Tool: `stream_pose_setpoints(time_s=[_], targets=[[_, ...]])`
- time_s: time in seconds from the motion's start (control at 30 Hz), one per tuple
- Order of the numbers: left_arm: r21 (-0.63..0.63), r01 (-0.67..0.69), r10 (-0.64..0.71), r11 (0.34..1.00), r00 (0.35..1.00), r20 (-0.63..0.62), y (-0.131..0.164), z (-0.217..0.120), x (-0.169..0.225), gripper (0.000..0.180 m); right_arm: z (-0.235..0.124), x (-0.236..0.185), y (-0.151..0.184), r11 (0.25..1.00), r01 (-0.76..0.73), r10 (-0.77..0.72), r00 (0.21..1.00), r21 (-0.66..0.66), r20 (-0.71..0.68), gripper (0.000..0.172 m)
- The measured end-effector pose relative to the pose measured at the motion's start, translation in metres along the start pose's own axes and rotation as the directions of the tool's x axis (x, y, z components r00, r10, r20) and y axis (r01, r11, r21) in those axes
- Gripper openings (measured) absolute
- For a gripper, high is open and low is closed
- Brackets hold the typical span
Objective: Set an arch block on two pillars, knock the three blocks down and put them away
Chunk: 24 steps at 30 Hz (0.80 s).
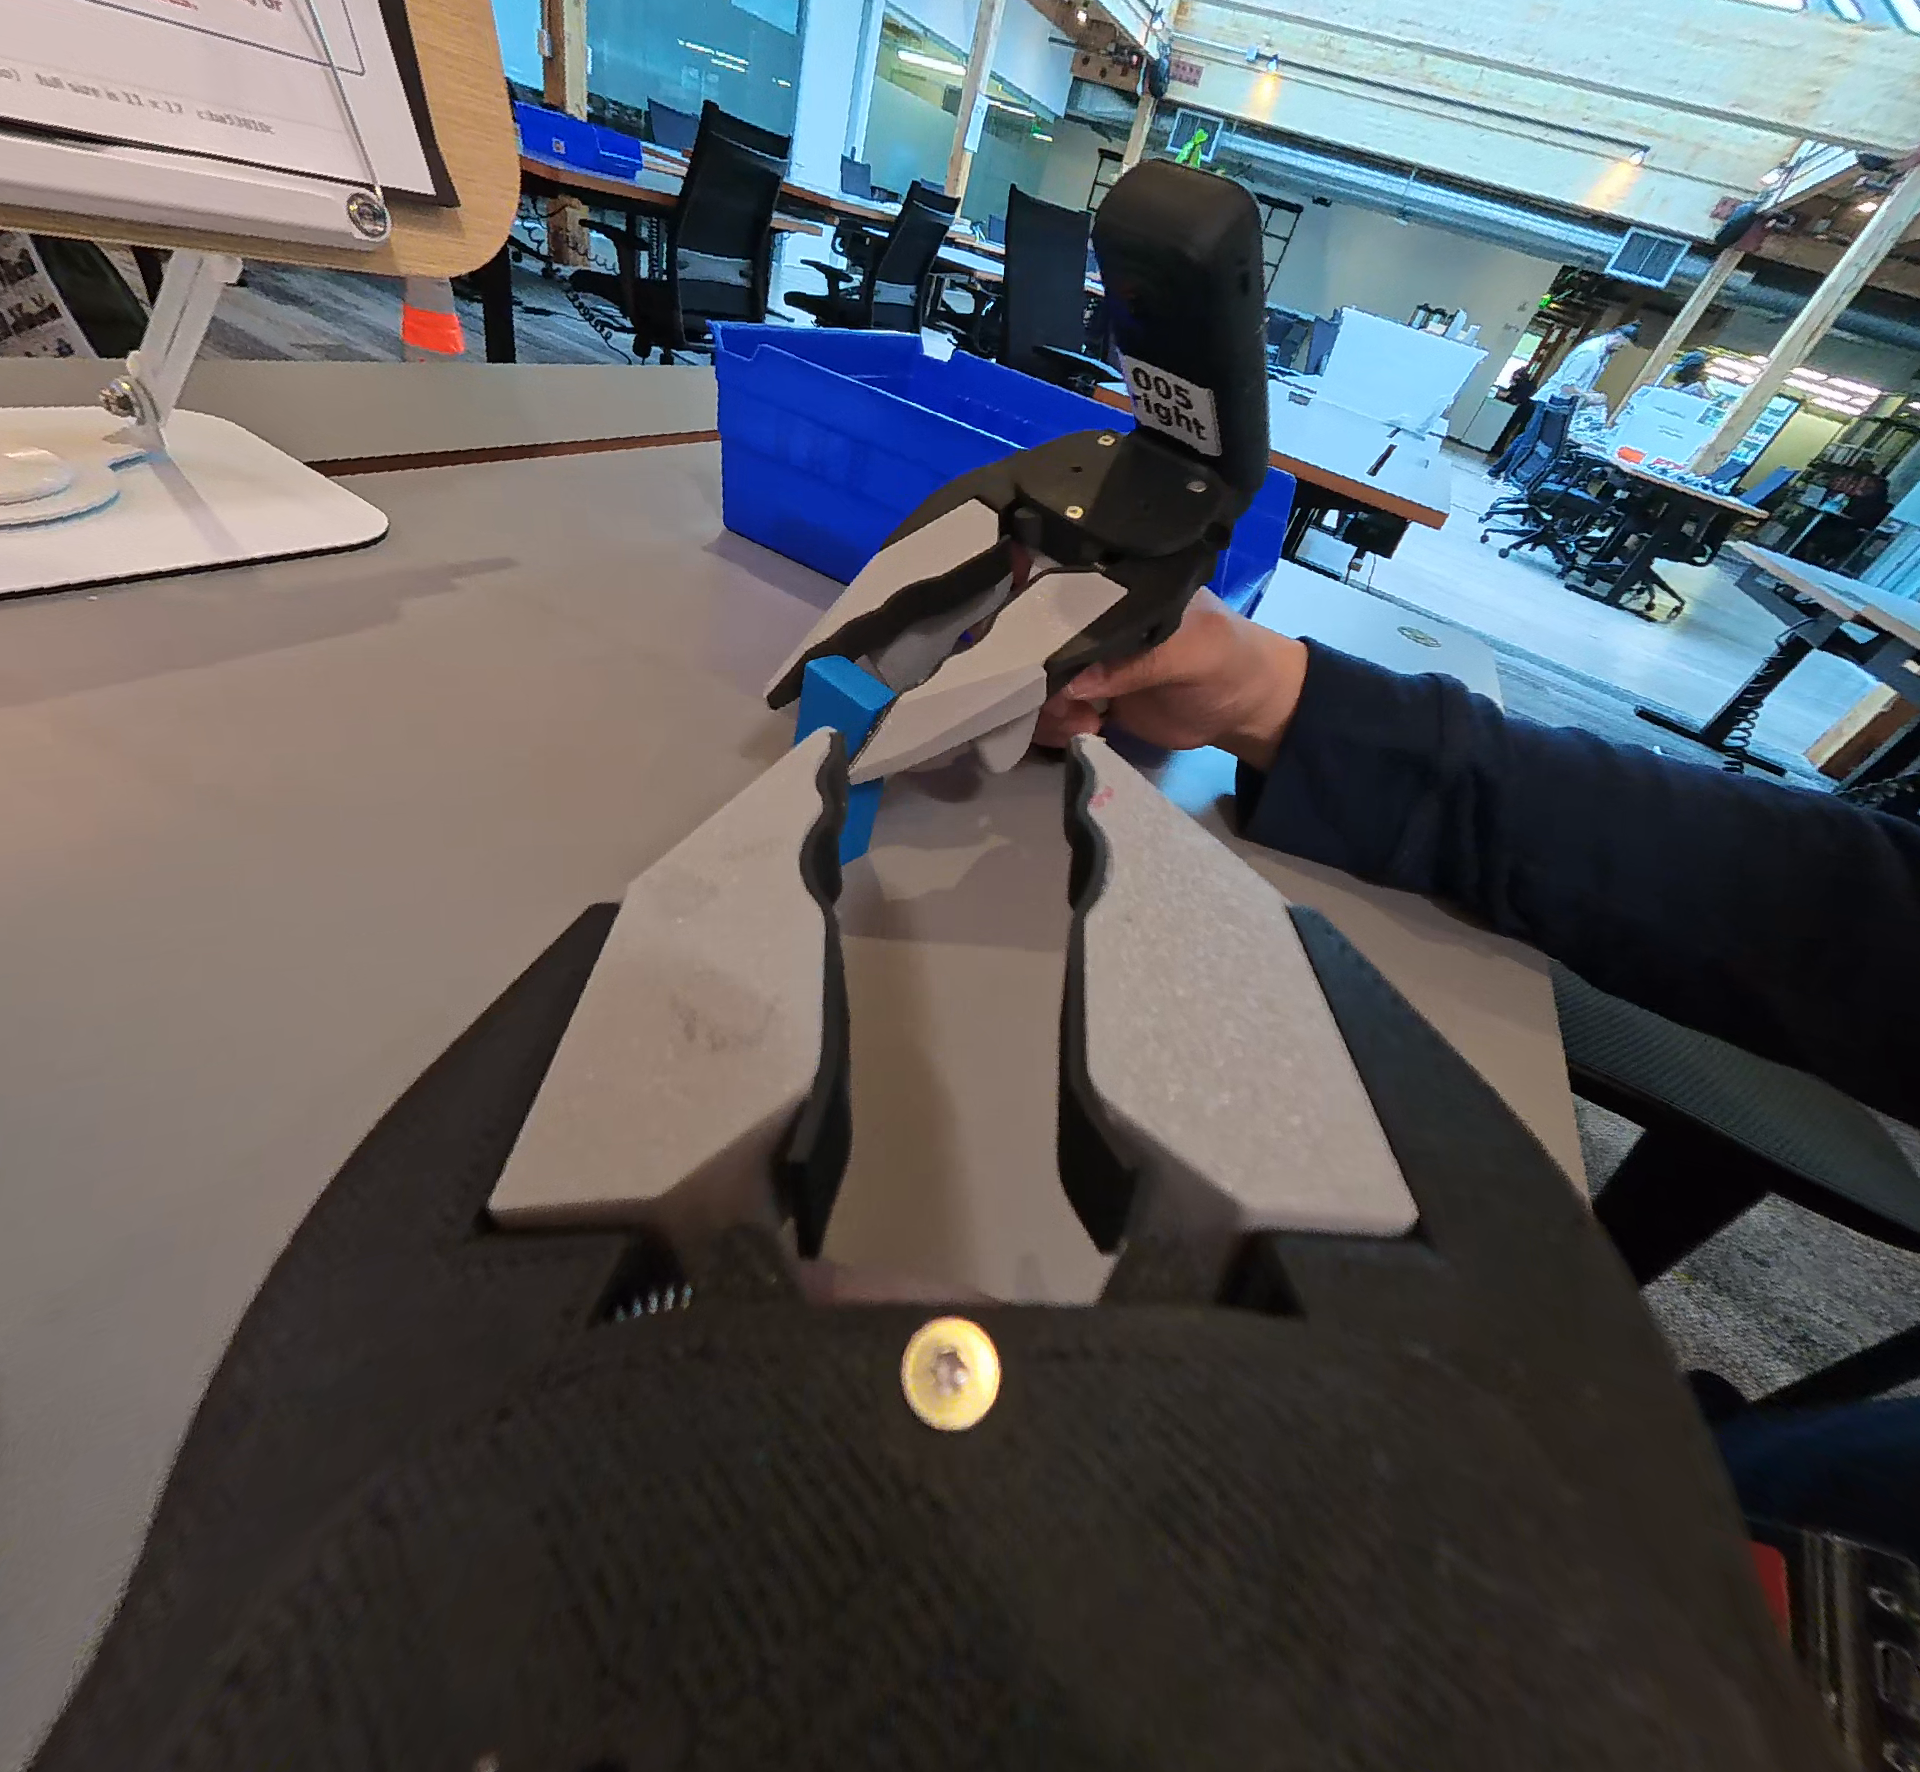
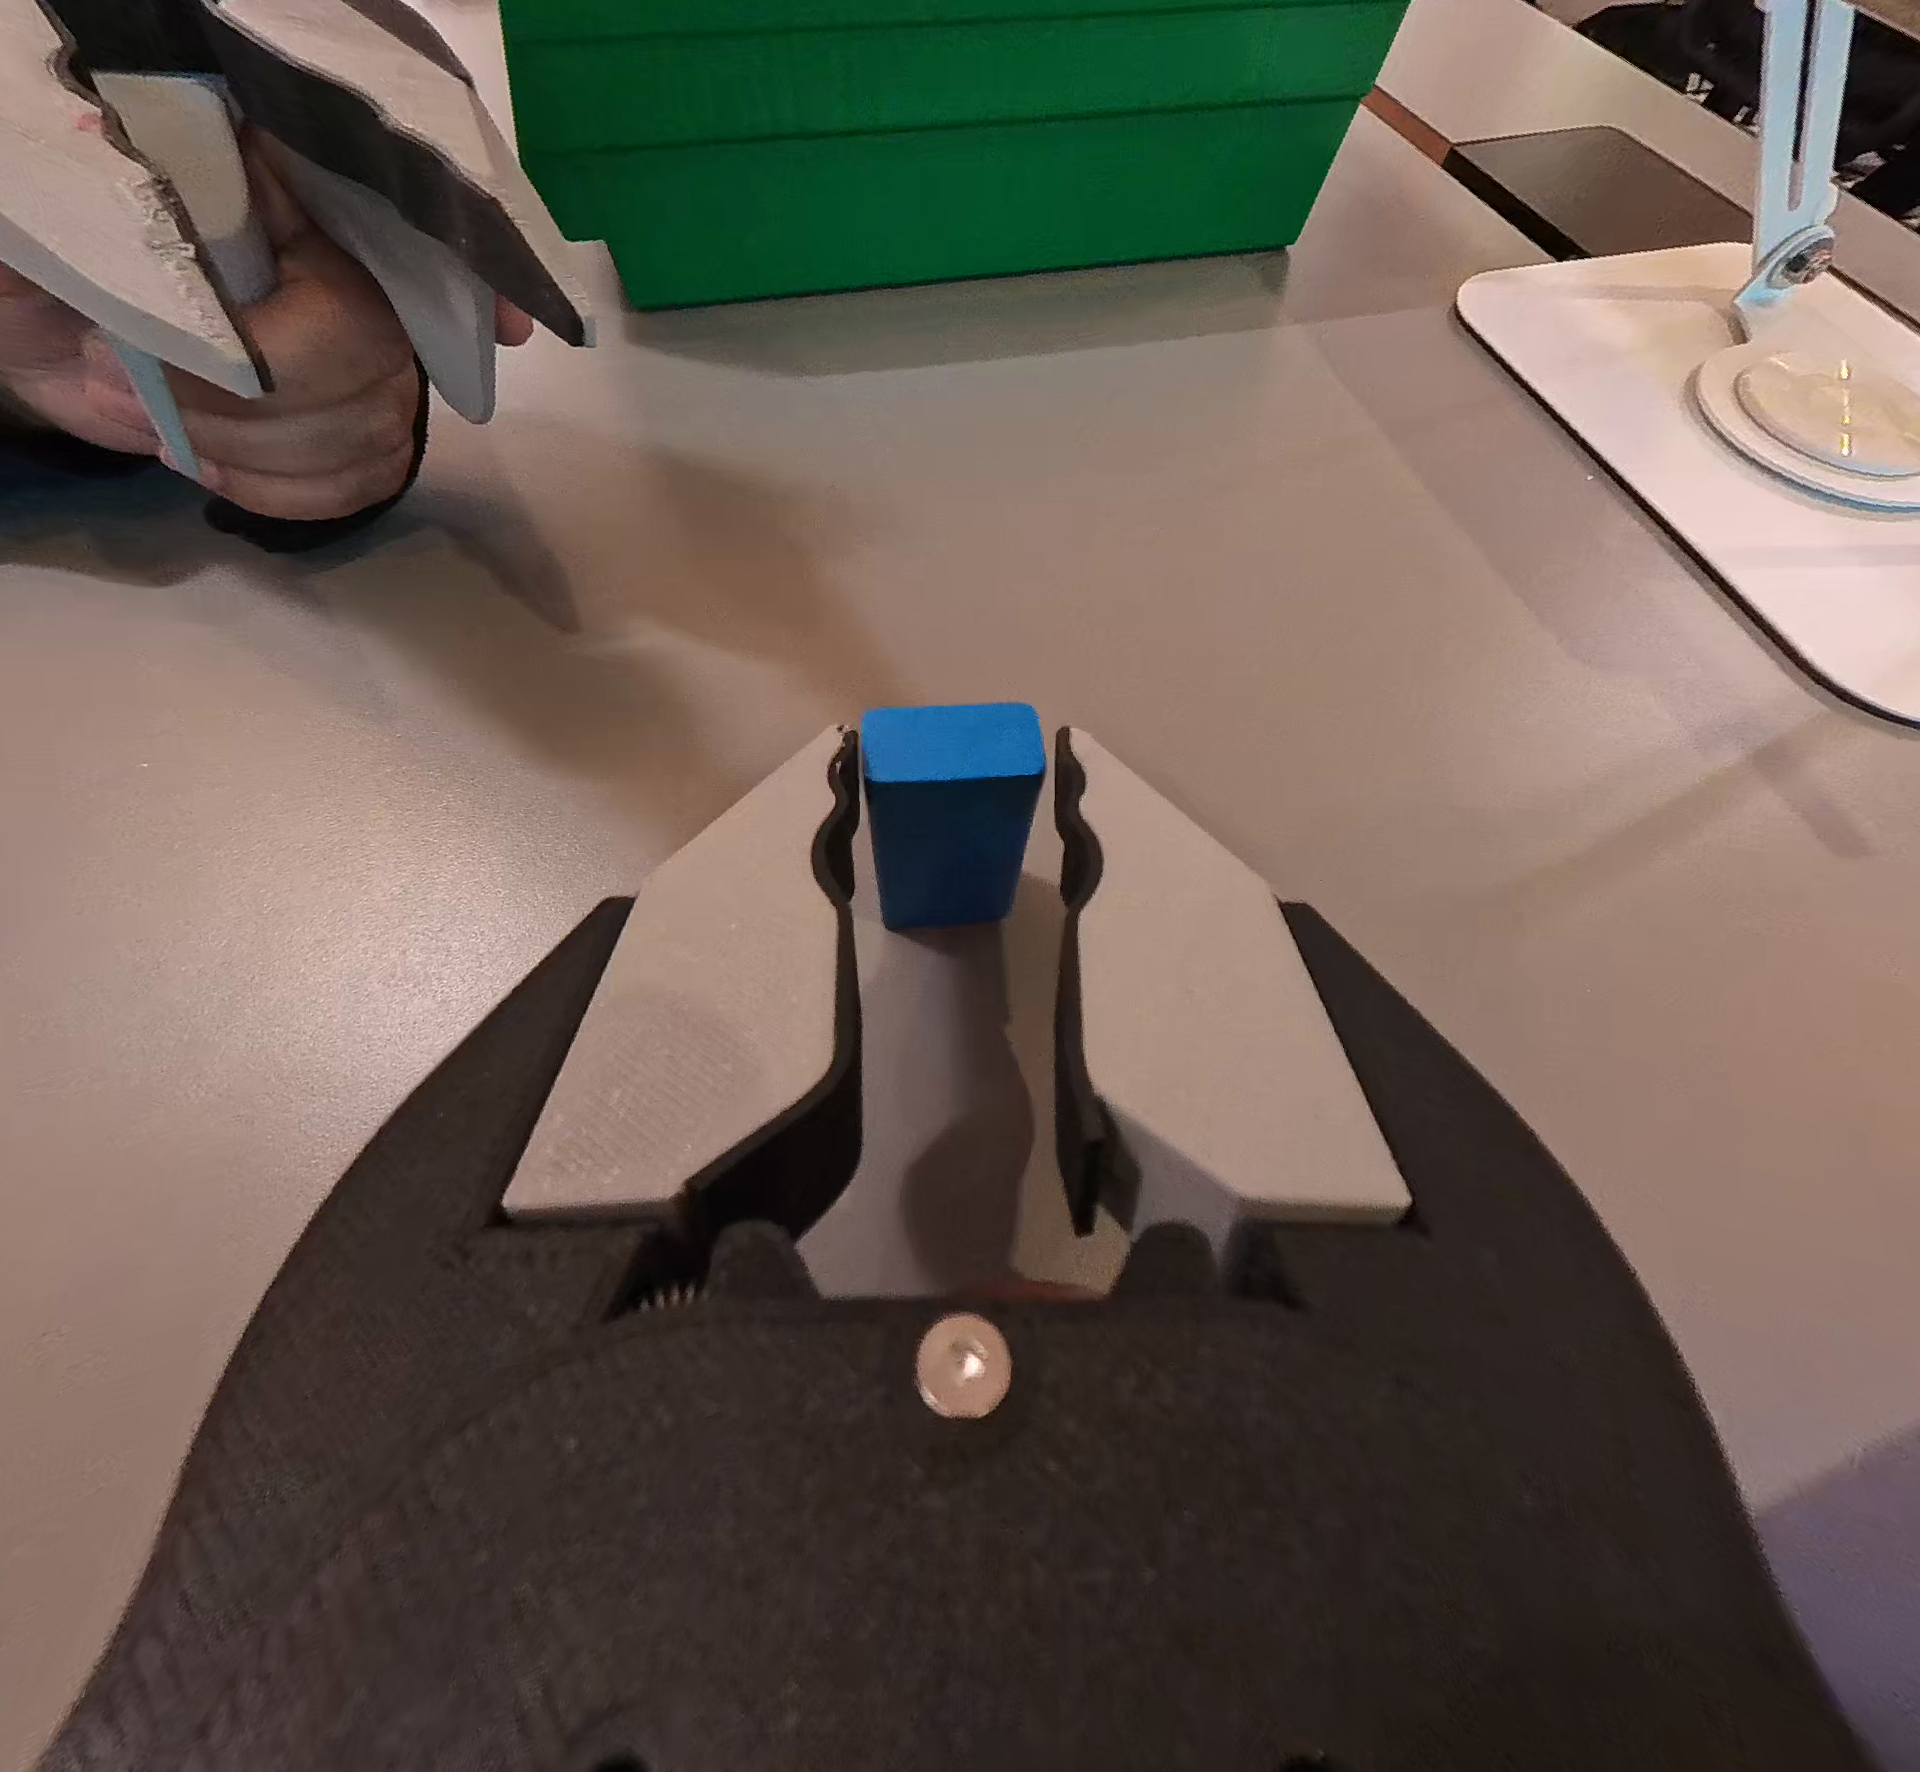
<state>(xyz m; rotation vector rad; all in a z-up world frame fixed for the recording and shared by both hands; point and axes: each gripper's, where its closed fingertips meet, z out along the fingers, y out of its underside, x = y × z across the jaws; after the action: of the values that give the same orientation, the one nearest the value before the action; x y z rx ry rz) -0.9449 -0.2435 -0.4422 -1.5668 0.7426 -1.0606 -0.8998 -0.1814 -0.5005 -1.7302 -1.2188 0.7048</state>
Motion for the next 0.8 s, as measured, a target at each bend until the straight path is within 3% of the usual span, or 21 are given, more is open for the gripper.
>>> stream_pose_setpoints(time_s=[0.3, 0.5, 0.8], targets=[[-0.003, 0.006, -0.006, 1.000, 1.000, -0.002, 0.000, 0.000, 0.000, 0.039, 0.003, -0.004, 0.007, 0.997, 0.051, -0.052, 0.999, -0.053, -0.011, 0.032], [-0.003, 0.011, -0.011, 1.000, 1.000, -0.006, 0.000, 0.000, 0.000, 0.040, 0.002, 0.000, 0.011, 0.996, 0.038, -0.043, 0.997, -0.080, -0.063, 0.049], [-0.002, 0.015, -0.015, 1.000, 1.000, 0.000, 0.000, 0.000, -0.001, 0.040, -0.012, -0.003, 0.015, 0.997, -0.040, 0.030, 0.990, -0.068, -0.136, 0.057]])
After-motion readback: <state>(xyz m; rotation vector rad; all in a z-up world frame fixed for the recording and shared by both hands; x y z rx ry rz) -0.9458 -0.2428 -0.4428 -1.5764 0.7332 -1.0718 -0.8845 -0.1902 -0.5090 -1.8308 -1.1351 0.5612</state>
